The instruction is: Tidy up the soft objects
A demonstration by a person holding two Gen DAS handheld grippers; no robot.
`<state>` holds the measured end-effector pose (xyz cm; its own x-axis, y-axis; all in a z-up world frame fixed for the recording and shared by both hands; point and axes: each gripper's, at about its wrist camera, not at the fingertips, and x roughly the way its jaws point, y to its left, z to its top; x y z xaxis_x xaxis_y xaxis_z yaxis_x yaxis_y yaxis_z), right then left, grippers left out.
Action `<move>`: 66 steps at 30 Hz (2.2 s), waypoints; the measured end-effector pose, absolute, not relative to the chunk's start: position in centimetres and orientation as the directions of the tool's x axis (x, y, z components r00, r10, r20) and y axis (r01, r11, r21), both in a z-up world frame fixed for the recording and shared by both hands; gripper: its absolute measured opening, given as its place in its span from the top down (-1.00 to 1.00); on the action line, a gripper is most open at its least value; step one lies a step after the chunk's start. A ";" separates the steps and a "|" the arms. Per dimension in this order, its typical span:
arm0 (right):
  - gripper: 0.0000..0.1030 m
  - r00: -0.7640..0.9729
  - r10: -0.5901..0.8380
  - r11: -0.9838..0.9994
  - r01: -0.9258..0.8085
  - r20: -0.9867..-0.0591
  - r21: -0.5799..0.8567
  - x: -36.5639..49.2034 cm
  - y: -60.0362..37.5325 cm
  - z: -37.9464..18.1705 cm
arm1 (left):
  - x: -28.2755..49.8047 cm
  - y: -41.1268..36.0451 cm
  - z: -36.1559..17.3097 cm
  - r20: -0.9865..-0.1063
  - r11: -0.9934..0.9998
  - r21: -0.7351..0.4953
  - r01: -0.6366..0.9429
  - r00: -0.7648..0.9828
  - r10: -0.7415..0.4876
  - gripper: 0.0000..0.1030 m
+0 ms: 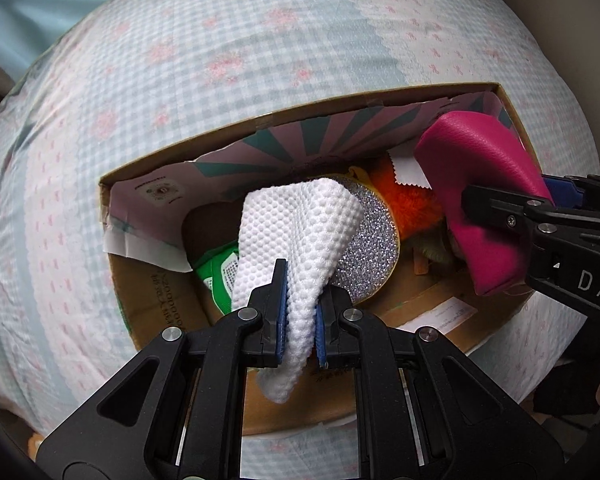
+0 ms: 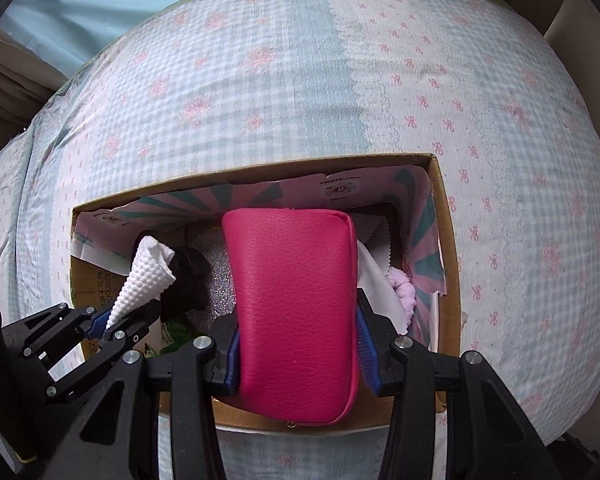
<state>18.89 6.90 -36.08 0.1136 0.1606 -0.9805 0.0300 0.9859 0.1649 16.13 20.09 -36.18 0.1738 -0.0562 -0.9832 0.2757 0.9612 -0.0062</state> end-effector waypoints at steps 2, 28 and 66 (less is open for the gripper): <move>0.17 0.106 0.163 0.985 0.033 -0.981 0.167 19.1 6.8 -36.4 | 16.2 20.0 -36.9 -0.986 0.959 -0.018 0.282 0.157 -0.065 0.82; -1.00 0.201 0.168 0.982 0.048 -0.965 0.181 15.7 5.3 -30.7 | 13.4 20.9 -32.1 -0.965 0.961 -0.045 0.271 0.235 -0.112 -0.99; -1.00 0.709 0.084 0.996 -0.066 -0.700 0.053 2.8 -7.3 -3.2 | -1.3 15.0 -1.7 -0.619 0.998 -0.054 0.025 0.784 -0.054 -0.99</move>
